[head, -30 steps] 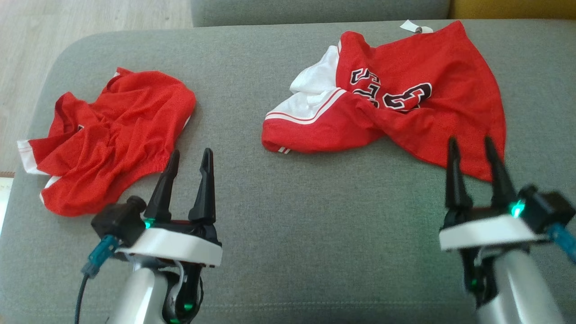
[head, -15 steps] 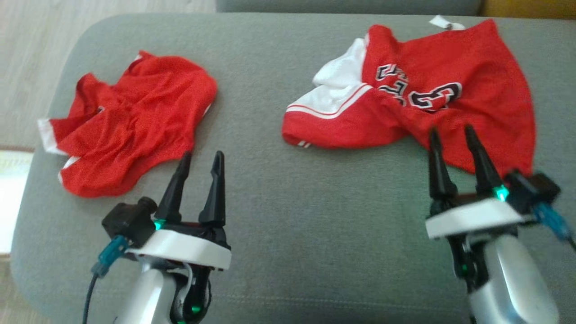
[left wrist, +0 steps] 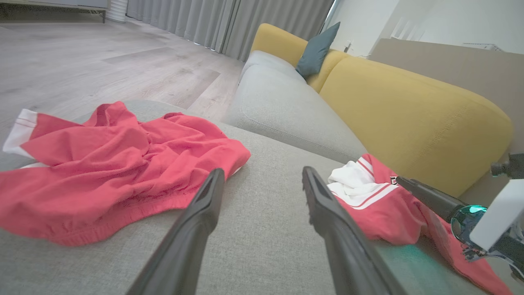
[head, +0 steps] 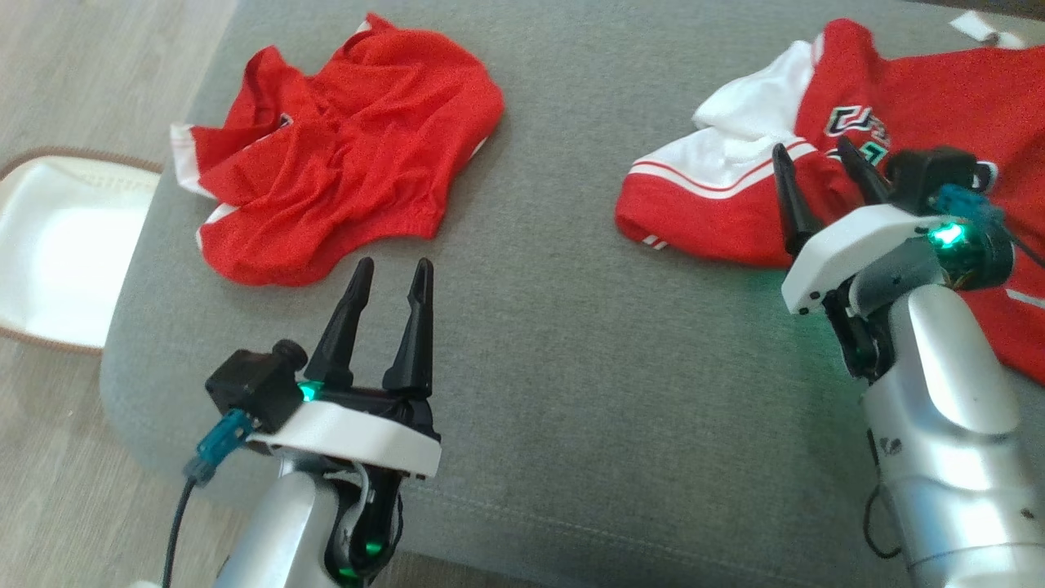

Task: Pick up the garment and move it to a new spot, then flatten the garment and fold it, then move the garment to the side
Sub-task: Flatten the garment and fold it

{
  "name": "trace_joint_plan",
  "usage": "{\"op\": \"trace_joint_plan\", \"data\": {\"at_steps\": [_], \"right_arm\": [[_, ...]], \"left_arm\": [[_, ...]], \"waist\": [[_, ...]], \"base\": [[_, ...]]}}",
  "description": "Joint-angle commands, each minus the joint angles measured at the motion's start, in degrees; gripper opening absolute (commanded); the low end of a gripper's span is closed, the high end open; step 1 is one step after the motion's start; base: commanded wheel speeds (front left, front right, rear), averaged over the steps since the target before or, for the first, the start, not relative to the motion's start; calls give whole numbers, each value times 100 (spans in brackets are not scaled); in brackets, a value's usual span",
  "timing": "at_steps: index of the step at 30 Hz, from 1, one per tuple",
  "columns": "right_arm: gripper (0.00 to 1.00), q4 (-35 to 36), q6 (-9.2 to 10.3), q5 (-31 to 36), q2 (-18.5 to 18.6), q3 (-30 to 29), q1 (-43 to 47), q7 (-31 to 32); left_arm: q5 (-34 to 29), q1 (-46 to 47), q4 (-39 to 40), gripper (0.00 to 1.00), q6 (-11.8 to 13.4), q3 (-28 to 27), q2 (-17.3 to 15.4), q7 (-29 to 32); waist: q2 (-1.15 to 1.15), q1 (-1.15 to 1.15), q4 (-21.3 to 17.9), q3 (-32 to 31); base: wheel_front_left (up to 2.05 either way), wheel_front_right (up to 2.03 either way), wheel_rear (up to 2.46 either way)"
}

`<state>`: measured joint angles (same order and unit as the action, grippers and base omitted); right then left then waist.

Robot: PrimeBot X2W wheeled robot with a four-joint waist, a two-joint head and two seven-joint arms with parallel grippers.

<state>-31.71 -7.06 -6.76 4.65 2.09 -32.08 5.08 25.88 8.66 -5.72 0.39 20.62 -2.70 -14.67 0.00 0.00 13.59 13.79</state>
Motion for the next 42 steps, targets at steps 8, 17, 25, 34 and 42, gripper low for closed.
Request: {"op": "trace_joint_plan", "data": {"at_steps": [8, 17, 25, 34, 42], "right_arm": [[100, -460, -43, 45, 108, 478, -439, 146], [0, -586, -43, -499, 93, 1161, -431, -125], [0, -9, -43, -1140, 220, 1862, 73, -242], [0, 1098, -43, -1269, 764, 2923, 1070, -422], [0, 1287, -43, -857, 913, 3263, 1720, -713]], "left_arm": [[6, 197, 164, 100, 35, -161, -18, -33], [-46, 205, 129, 100, 28, -211, -18, -33], [-140, 146, 87, 100, -9, -337, -18, -33], [-210, 14, 88, 100, -5, -479, -18, -33], [-294, -59, 73, 100, -35, -532, -18, -33]], "waist": [[0, 0, 97, 83], [0, 0, -198, -19], [0, 0, -576, -212], [0, 0, -1037, -511], [0, 0, -1363, -593]], "base": [[0, 0, 0], [0, 0, 0], [0, 0, 0], [0, 0, 0], [0, 0, 0]]}}
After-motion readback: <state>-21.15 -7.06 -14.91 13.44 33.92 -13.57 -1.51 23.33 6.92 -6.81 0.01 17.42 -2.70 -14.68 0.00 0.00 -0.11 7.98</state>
